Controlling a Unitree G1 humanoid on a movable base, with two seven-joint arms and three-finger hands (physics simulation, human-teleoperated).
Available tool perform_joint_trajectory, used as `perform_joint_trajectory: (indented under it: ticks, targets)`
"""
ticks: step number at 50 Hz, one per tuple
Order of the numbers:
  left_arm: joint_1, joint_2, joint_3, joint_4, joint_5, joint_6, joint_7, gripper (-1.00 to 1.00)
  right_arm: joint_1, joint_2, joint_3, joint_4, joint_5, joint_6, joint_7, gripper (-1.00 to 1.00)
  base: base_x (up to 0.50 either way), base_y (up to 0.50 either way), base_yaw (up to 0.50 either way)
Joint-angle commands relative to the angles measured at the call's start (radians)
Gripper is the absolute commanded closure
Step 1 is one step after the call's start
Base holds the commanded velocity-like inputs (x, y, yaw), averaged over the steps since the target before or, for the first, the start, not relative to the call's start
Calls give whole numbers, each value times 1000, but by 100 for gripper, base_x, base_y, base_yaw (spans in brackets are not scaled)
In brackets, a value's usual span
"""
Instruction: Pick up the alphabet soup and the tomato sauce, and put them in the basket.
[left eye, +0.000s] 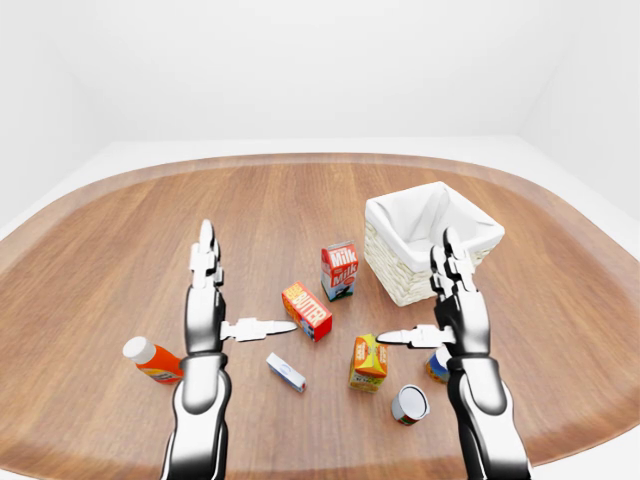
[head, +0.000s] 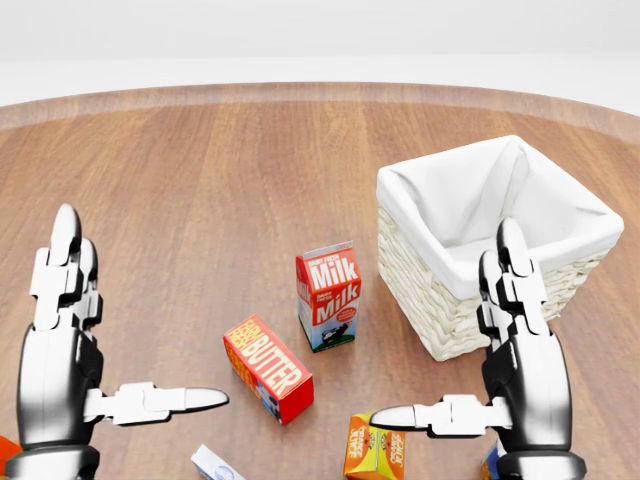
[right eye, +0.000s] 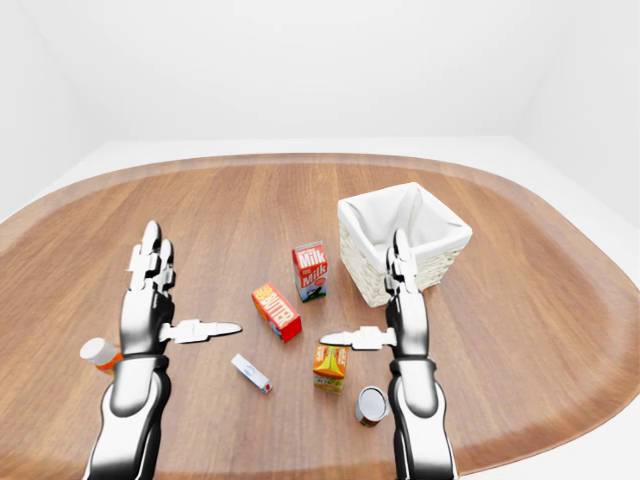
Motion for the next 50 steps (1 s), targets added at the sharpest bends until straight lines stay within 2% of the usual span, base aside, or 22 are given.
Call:
perform_joint_trajectory:
  ticks: [1, 4, 5, 12, 18, 23, 27, 37, 50]
  targets:
    - [1, 0, -1, 7, 8, 0, 1, -100, 13, -12, -48, -59, -24, 0, 15, -100, 0, 0, 0]
    - [2, 0, -1, 10, 9, 0, 1, -100, 13, -16, -76, -75, -69, 0, 12, -100, 0, 0, 0]
    - [3, 1, -1, 6, 9, 0, 0, -100, 33, -22, -94, -102, -158, 0, -1, -100, 0, 0, 0]
    - [1, 1, 0, 9, 10, 0, 1, -100, 85, 2, -110, -181, -294, 0, 8, -100, 0, 0, 0]
    - [1, 1, 1, 6, 11, 0, 1, -100, 130, 13, -107, -229, -340, 0, 36, -100, 0, 0, 0]
    - [1, 1, -1, 1, 12, 0, 1, -100, 142, 16, -142, -246, -413, 0, 29, -100, 0, 0, 0]
    - [-1, 1, 1, 11, 11, 0, 2, -100, 167, 17, -159, -258, -468, 0, 63, -100, 0, 0, 0]
    - [-3, 2, 2, 19, 10, 0, 3, -100, 184, 53, -222, -301, -714, 0, -30, -100, 0, 0, 0]
    - [-1, 1, -2, 11, 13, 0, 3, -100, 189, 48, -241, -282, -889, 0, -107, -100, 0, 0, 0]
